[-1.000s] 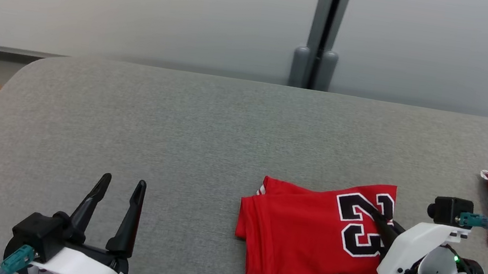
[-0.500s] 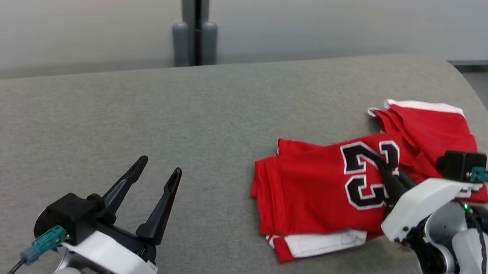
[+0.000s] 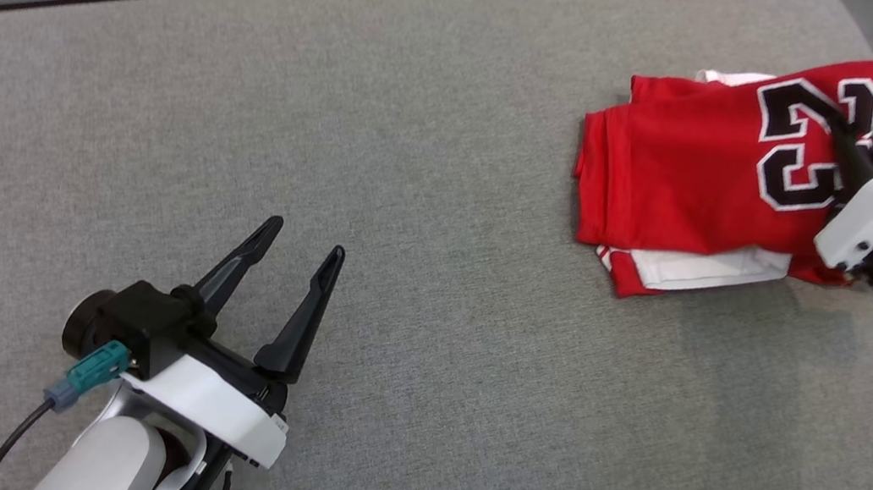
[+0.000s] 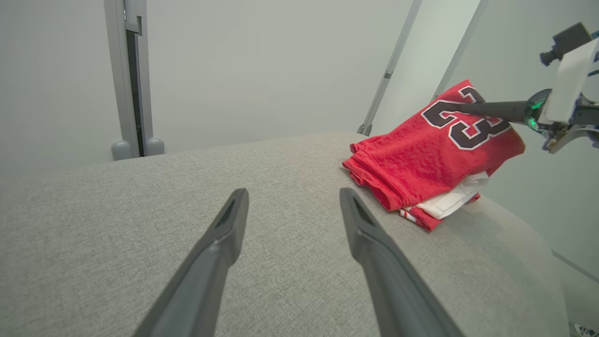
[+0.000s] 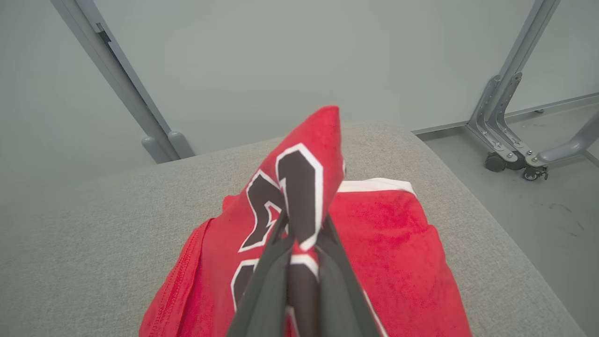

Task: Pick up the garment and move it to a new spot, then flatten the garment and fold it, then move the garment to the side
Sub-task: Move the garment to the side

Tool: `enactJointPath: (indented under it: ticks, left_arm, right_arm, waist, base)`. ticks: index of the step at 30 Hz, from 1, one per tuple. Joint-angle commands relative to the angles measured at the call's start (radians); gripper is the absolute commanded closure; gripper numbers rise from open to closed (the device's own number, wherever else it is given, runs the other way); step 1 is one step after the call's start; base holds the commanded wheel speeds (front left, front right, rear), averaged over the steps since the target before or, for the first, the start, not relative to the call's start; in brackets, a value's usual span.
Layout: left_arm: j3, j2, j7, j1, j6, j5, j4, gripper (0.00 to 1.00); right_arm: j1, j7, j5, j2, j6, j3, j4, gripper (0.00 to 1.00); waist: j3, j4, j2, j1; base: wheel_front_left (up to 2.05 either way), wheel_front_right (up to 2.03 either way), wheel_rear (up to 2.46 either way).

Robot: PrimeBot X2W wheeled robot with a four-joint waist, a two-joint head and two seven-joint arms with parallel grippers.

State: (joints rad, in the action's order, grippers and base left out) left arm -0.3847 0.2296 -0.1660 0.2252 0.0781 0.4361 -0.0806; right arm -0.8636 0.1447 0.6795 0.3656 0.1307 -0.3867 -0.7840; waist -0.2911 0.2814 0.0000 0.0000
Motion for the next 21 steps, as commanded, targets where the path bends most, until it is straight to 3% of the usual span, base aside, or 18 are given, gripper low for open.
enactJointPath:
  ticks: [1, 9, 11, 12, 13, 21]
  left_arm:
    - [0.001, 0.005, 0.003, 0.023, 0.004, -0.005, 0.002, 0.00]
    - [-0.013, 0.012, 0.013, 0.062, 0.009, -0.010, -0.007, 0.00]
    - [-0.016, 0.009, 0.012, 0.069, 0.009, -0.008, -0.013, 0.00]
    - [-0.017, 0.008, 0.009, 0.071, 0.009, -0.006, -0.016, 0.00]
    - [-0.017, 0.005, 0.006, 0.071, 0.009, -0.003, -0.020, 0.00]
    - [-0.008, -0.004, -0.028, 0.044, -0.001, 0.016, -0.052, 0.00]
  right_arm:
    - [-0.040, -0.006, -0.012, 0.010, 0.000, -0.008, -0.028, 1.00]
    - [-0.182, 0.008, -0.080, 0.040, 0.000, -0.074, -0.205, 1.00]
    - [-0.209, 0.010, -0.107, 0.052, 0.000, -0.087, -0.261, 0.86]
    - [-0.221, 0.005, -0.116, 0.050, 0.000, -0.089, -0.284, 0.56]
    - [-0.230, -0.004, -0.127, 0.048, 0.000, -0.093, -0.303, 0.00]
    - [-0.238, -0.169, -0.216, 0.039, 0.000, -0.113, -0.383, 0.00]
  waist:
    - [-0.039, -0.010, 0.0000, 0.0000]
    - [-0.087, -0.035, 0.0000, 0.0000]
    - [-0.089, -0.044, 0.0000, 0.0000]
    - [-0.088, -0.049, 0.0000, 0.0000]
    - [-0.085, -0.053, 0.0000, 0.0000]
    - [-0.024, -0.085, 0.0000, 0.0000]
  base:
    - [0.00, 0.00, 0.00]
    - [0.00, 0.00, 0.00]
    - [0.00, 0.00, 0.00]
    - [0.00, 0.00, 0.00]
    - [0.00, 0.00, 0.00]
    - [0.00, 0.00, 0.00]
